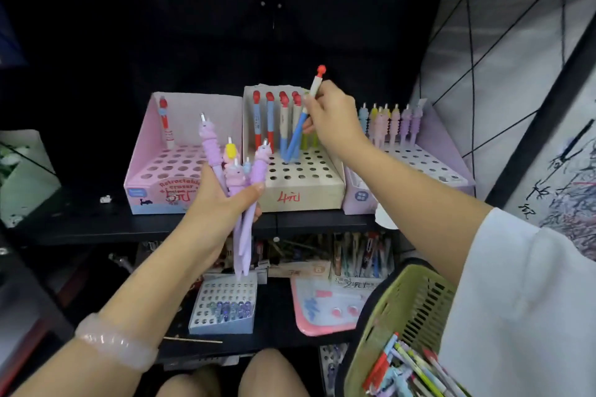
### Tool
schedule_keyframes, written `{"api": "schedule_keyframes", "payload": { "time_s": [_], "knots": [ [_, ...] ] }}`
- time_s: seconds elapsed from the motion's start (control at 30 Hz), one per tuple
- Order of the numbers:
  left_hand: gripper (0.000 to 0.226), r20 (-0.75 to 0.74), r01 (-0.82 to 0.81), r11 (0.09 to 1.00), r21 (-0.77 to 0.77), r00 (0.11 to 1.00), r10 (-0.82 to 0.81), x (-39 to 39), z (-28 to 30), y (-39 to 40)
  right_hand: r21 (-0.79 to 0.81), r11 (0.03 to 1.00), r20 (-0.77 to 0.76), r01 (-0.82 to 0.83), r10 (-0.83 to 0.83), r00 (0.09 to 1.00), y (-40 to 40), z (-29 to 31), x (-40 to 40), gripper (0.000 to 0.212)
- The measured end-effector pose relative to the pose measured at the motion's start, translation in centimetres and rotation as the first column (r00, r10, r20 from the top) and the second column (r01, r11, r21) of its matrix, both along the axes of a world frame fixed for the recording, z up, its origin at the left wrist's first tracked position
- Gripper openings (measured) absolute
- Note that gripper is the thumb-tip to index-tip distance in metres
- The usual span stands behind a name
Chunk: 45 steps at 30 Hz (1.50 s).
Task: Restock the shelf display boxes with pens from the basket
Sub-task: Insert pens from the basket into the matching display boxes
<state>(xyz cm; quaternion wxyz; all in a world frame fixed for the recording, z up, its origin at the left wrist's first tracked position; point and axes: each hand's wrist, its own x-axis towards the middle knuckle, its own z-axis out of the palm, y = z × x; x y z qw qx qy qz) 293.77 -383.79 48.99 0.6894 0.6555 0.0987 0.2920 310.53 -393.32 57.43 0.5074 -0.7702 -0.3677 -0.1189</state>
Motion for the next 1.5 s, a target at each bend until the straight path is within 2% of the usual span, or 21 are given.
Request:
{"api": "schedule_keyframes", "payload": {
  "time_s": [0.1, 0.23, 0.33, 0.4, 0.47, 0.5, 0.57, 0.63, 0.7, 0.8, 0.9, 1.0, 1.13, 1.27, 1.37, 1.5],
  "knots": [
    [0.045, 0.007, 0.014, 1.000, 0.003, 1.000, -0.014, -0.1, -0.5, 0.5, -0.137, 0.990, 0.000, -0.027, 0.027, 1.000, 1.2, -1.1, -0.1, 0.013],
    [0.037, 0.008, -0.005, 1.000, -0.028, 1.000, 0.005, -0.1, -1.1, 1.0, -0.315, 0.949, 0.000, -0.017, 0.018, 1.000, 2.0, -1.3, -0.2, 0.025],
    [0.041, 0.007, -0.010, 0.999, -0.036, 1.000, 0.011, 0.1, -1.3, 1.1, -0.523, 0.852, 0.029, -0.026, 0.049, 0.998, 2.3, -1.1, -0.4, 0.032],
    [0.042, 0.000, -0.023, 0.999, -0.034, 1.000, 0.023, 0.0, -1.2, 1.1, -0.608, 0.791, 0.143, 0.077, 0.013, 0.990, 2.1, -1.2, -0.6, 0.041],
    [0.040, -0.002, -0.037, 0.999, -0.033, 0.999, 0.037, 0.1, -1.1, 1.1, -0.530, 0.829, 0.261, 0.178, -0.041, 0.964, 1.6, -1.6, -1.1, 0.049],
    [0.040, -0.001, -0.041, 0.999, -0.030, 0.999, 0.041, 0.1, -1.1, 1.1, -0.450, 0.880, 0.231, 0.151, -0.049, 0.972, 1.4, -1.9, -1.6, 0.049],
    [0.038, 0.009, -0.057, 0.998, -0.011, 0.998, 0.058, 0.3, -0.8, 0.9, -0.321, 0.943, -0.047, -0.086, 0.075, 0.996, 0.9, -2.5, -2.9, 0.043],
    [0.040, 0.029, -0.059, 0.998, 0.006, 0.998, 0.059, 0.5, -0.4, 0.5, -0.247, 0.908, -0.340, -0.338, 0.246, 0.908, 0.5, -3.0, -4.3, 0.035],
    [0.046, 0.034, -0.044, 0.999, 0.010, 0.998, 0.044, 1.0, -0.2, -0.2, -0.155, 0.877, -0.457, -0.455, 0.344, 0.820, -0.1, -3.3, -4.7, 0.029],
    [0.038, 0.039, -0.048, 0.999, 0.016, 0.998, 0.048, 1.6, 0.1, -1.0, -0.034, 0.882, -0.493, -0.470, 0.394, 0.775, -1.0, -3.1, -4.3, 0.027],
    [0.030, 0.039, -0.038, 0.999, 0.005, 0.999, 0.037, 2.5, 0.5, -1.7, 0.050, 0.920, -0.510, -0.390, 0.359, 0.781, -2.3, -2.4, -3.2, 0.030],
    [0.030, 0.040, 0.007, 0.999, -0.045, 0.999, -0.005, 3.8, 1.0, -2.8, 0.131, 0.965, -0.479, -0.227, 0.262, 0.838, -3.9, -1.1, -0.9, 0.034],
    [0.034, 0.046, 0.065, 0.995, -0.071, 0.997, -0.062, 5.6, 1.7, -4.5, 0.202, 0.976, -0.337, 0.085, -0.012, 0.942, -6.7, 0.8, 3.8, 0.029],
    [0.027, 0.048, 0.095, 0.993, -0.069, 0.995, -0.091, 7.7, 2.6, -5.6, 0.078, 0.948, -0.077, 0.309, -0.304, 0.950, -10.5, 1.9, 9.1, 0.024],
    [0.027, 0.054, 0.127, 0.990, -0.053, 0.991, -0.124, 9.3, 3.4, -6.5, -0.049, 0.932, -0.007, 0.360, -0.361, 0.933, -12.1, 1.8, 12.1, 0.021],
    [0.028, 0.012, 0.136, 0.991, -0.013, 0.991, -0.136, 10.8, 3.7, -7.5, -0.081, 0.916, 0.018, 0.393, -0.392, 0.920, -12.6, 0.4, 14.7, 0.021]
  ]
}}
